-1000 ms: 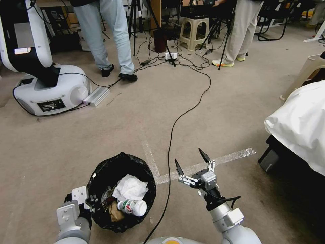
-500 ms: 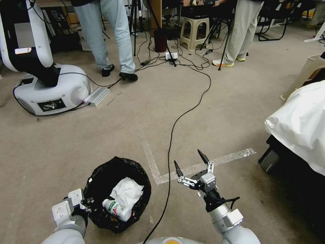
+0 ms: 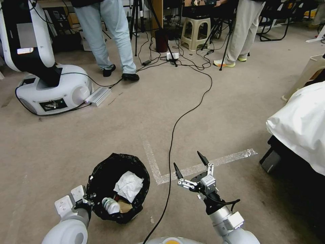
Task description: Pick up the trash bin, then pick up the garbage from the floor and place it into the trash bin.
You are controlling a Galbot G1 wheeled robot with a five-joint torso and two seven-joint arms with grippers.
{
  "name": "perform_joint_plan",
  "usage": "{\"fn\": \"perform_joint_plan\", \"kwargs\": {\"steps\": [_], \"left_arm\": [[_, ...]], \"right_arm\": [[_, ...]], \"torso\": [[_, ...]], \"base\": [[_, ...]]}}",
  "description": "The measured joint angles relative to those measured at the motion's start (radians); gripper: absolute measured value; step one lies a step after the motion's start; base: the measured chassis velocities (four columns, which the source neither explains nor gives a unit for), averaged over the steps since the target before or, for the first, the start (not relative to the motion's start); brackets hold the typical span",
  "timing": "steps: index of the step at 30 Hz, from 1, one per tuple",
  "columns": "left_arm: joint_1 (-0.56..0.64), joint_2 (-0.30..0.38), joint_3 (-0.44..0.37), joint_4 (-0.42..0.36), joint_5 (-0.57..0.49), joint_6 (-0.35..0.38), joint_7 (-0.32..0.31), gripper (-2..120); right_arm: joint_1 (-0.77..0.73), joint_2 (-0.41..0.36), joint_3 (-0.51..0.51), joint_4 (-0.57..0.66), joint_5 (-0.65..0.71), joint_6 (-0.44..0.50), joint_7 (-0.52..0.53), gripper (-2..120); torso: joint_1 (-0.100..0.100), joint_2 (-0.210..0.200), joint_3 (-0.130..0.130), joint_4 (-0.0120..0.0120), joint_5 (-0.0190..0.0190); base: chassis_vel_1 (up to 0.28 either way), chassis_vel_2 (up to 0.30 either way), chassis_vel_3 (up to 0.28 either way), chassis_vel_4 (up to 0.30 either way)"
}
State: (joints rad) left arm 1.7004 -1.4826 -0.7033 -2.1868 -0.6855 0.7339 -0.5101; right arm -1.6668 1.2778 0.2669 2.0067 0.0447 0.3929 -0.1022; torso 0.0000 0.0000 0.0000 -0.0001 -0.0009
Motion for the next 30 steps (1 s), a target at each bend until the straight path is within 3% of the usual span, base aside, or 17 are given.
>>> {"fn": "perform_joint_plan", "kwargs": {"steps": [12,15,18,22,30], "left_arm": [[-0.02,-0.004,0.009,-0.005,-0.001,0.004,-0.007,50],[-0.028,-0.004,0.01,-0.009,0.001,0.004,-0.01,67],[-0.03,-0.004,0.01,-0.009,0.002,0.004,-0.01,74],[-0.033,-0.005,0.01,-0.01,0.014,0.003,-0.009,92],[-0.033,0.004,0.023,-0.073,0.073,0.0,0.026,100]], "right_arm": [[-0.015,0.004,0.002,-0.002,-0.009,0.017,-0.02,100],[-0.02,0.006,0.002,-0.004,-0.011,0.024,-0.025,100],[-0.021,0.005,0.003,-0.004,-0.011,0.025,-0.026,100],[-0.021,0.005,0.006,-0.006,-0.012,0.027,-0.028,100],[-0.015,0.009,0.001,-0.008,-0.013,0.028,-0.024,100]], "torso": [[0.0,0.0,0.0,-0.0001,0.0007],[0.0,0.0,0.0,0.0,0.0009],[0.0,0.0,0.0,0.0,0.0008],[0.0,0.0,0.0,0.0001,0.0008],[0.0,0.0,0.0,0.0001,0.001]], "base": [[0.0,0.0,0.0,0.0],[0.0,0.0,0.0,0.0],[0.0,0.0,0.0,0.0],[0.0,0.0,0.0,0.0],[0.0,0.0,0.0,0.0]]}}
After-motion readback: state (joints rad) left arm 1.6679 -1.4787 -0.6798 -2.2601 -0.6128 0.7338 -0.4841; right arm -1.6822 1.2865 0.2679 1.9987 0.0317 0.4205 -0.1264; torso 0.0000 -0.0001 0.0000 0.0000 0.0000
